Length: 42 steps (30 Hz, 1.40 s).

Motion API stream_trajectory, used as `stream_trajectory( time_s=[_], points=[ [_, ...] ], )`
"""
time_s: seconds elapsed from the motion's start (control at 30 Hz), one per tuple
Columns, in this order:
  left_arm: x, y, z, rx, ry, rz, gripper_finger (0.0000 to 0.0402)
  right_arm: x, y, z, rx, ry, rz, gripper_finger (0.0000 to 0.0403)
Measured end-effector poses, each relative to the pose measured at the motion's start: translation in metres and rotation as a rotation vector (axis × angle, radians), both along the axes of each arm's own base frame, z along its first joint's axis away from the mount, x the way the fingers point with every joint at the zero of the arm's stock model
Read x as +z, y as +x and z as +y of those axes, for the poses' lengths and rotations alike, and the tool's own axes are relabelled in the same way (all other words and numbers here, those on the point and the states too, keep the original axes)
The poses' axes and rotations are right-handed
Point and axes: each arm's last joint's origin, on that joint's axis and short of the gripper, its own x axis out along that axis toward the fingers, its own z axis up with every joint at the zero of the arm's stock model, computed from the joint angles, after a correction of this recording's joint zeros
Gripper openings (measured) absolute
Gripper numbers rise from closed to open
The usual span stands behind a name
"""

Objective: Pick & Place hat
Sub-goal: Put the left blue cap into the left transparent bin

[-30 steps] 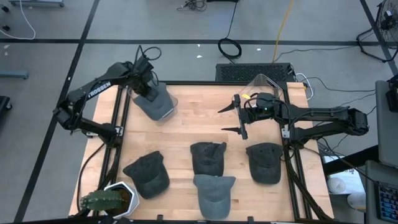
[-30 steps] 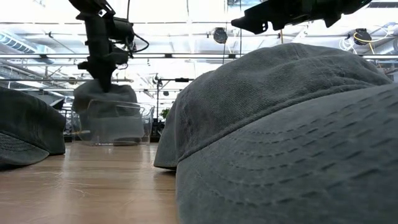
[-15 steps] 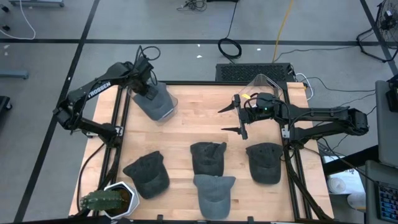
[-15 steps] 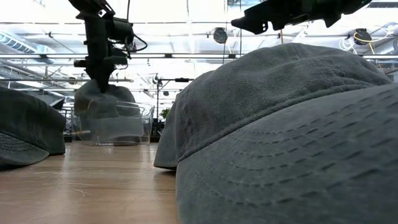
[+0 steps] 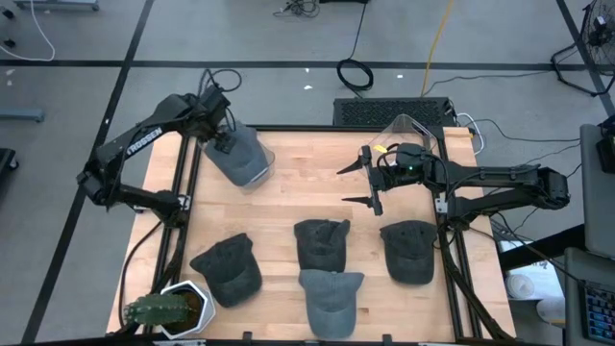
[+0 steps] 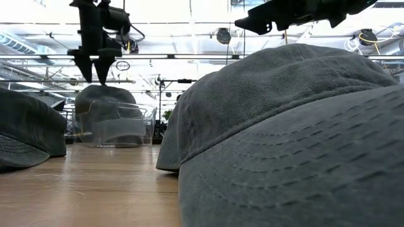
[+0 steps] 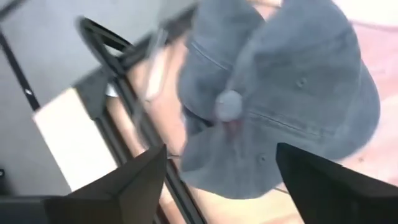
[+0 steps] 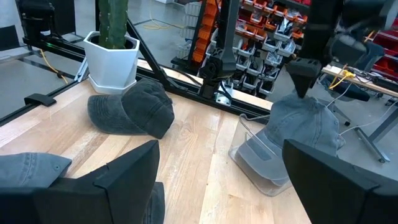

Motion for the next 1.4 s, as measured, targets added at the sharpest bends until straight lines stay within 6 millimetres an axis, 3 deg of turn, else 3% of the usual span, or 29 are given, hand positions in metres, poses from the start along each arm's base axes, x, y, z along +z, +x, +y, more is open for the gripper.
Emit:
stream_trajectory(
  time_s=[0.23, 0.57, 0.7, 0.8, 0.87, 1.07, 1.1, 1.4],
  points=[
    [0.021, -0.016, -0.015, 0.053, 0.132, -0.031, 0.0355, 0.000, 0.000, 0.000, 0.000, 0.000, 0.000, 0.0329],
    [0.033, -0.019, -0.019, 0.103, 0.197, -0.165, 0.0360, 0.000, 0.000, 0.000, 0.000, -0.001, 0.000, 0.0329],
    [0.034, -0.009, -0.020, -0.107, 0.159, -0.232, 0.0355, 0.000, 0.000, 0.000, 0.002, -0.001, 0.000, 0.0329],
    [0.032, 0.014, -0.027, -0.298, 0.128, -0.297, 0.0317, 0.000, 0.000, 0.000, 0.003, -0.007, -0.001, 0.0329],
    [0.025, 0.034, -0.030, -0.355, 0.128, -0.280, 0.0268, 0.000, 0.000, 0.000, 0.004, -0.009, -0.002, 0.0329],
    [-0.005, 0.074, -0.018, -0.376, 0.116, -0.176, 0.0044, 0.000, 0.000, 0.000, 0.005, -0.010, -0.002, 0.0329],
    [-0.011, 0.078, -0.014, -0.365, 0.105, -0.159, 0.0023, 0.000, 0.000, 0.000, 0.004, -0.009, -0.002, 0.0329],
    [-0.047, 0.102, 0.016, -0.330, 0.092, -0.122, 0.0007, 0.000, 0.000, 0.000, 0.003, 0.000, 0.002, 0.0329]
  ],
)
